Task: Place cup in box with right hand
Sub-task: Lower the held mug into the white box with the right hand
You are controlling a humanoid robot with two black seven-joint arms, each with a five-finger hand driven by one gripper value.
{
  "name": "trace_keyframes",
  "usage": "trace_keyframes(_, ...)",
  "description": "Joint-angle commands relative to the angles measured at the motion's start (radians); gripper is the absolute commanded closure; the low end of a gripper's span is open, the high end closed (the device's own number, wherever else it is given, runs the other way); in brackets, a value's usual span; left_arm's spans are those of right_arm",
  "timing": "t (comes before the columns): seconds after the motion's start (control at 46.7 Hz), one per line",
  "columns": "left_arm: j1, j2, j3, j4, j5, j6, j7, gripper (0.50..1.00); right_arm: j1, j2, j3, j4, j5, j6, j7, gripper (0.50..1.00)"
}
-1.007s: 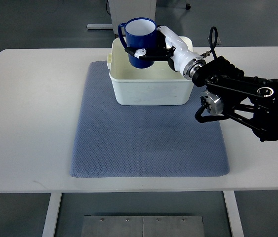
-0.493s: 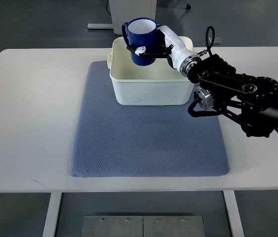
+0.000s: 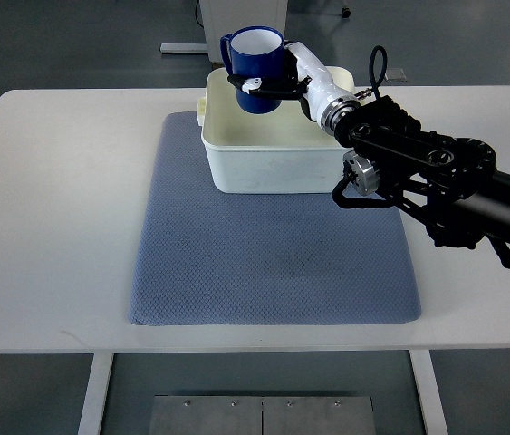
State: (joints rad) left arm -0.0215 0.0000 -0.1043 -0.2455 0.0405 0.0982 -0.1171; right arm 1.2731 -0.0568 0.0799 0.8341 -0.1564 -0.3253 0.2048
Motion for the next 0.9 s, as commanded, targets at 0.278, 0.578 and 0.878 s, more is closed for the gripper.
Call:
trace_keyframes(0.278,0.000,0.000,0.000,0.000,-0.001,0.000,-0.001,0.500,0.002,-0.001,-0.003,-0.007,0.000,0.000,-0.022,1.000)
trace_keyframes(0.578,0.000,0.000,0.000,0.000,-0.001,0.000,0.000,0.500,-0.004,0.000,-0.003,-0.007,0.000,0.000,-0.021,1.000)
trace_keyframes(0.878,0.000,0.000,0.000,0.000,-0.001,0.000,0.000,0.500,-0.021,0.011,-0.008,-0.059,-0.002,0.000,-0.021,1.000)
